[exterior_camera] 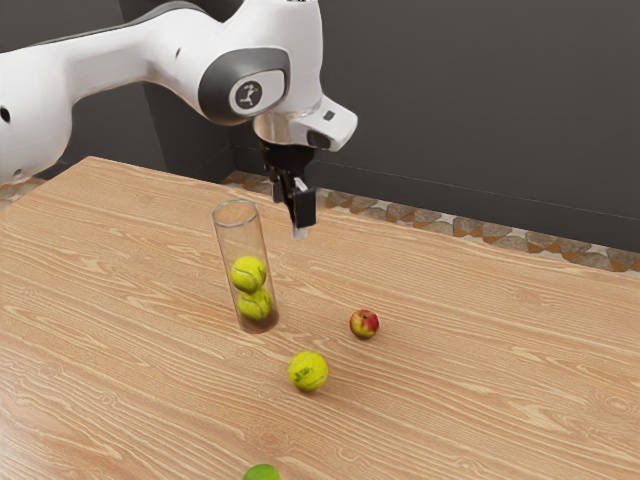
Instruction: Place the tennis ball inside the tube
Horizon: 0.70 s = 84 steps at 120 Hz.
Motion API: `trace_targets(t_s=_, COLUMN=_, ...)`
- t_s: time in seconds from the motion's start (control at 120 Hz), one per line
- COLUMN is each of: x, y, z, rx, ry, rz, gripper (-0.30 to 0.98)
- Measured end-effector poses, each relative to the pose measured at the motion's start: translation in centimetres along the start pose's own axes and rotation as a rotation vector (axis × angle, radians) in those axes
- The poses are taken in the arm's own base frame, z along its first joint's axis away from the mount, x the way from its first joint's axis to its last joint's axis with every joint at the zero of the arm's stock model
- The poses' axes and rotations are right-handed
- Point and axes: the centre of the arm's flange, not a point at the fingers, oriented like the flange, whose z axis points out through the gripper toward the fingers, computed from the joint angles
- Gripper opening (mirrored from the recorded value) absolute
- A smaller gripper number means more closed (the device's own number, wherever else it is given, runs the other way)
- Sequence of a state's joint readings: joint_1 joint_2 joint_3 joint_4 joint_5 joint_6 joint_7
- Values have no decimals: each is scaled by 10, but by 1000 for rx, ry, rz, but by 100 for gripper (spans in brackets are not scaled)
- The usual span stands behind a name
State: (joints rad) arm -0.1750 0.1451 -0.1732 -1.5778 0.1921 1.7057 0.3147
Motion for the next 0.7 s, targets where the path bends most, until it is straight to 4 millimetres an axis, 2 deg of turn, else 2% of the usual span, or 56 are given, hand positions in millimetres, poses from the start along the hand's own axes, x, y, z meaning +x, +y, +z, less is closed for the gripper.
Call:
trace_targets(t_s=0.083, x=-3, y=4, z=11, rx=-18, ry=-35, rz=17, gripper=67)
trace_targets(t_s=0.192, x=-7, y=26, z=62, rx=-116, ry=-99, rz=43, gripper=67)
trace_targets(t_s=0.408, x=-17, y=58, z=146, rx=-297, ry=-149, rz=13, gripper=68)
trace_targets(t_s=0.55, x=-4, y=64, z=190, rx=-348, ry=-140, rz=-23, gripper=68)
trace_targets(t_s=0.7, x=8, y=59, z=243, rx=-367, ry=-154, rz=-77, gripper=69)
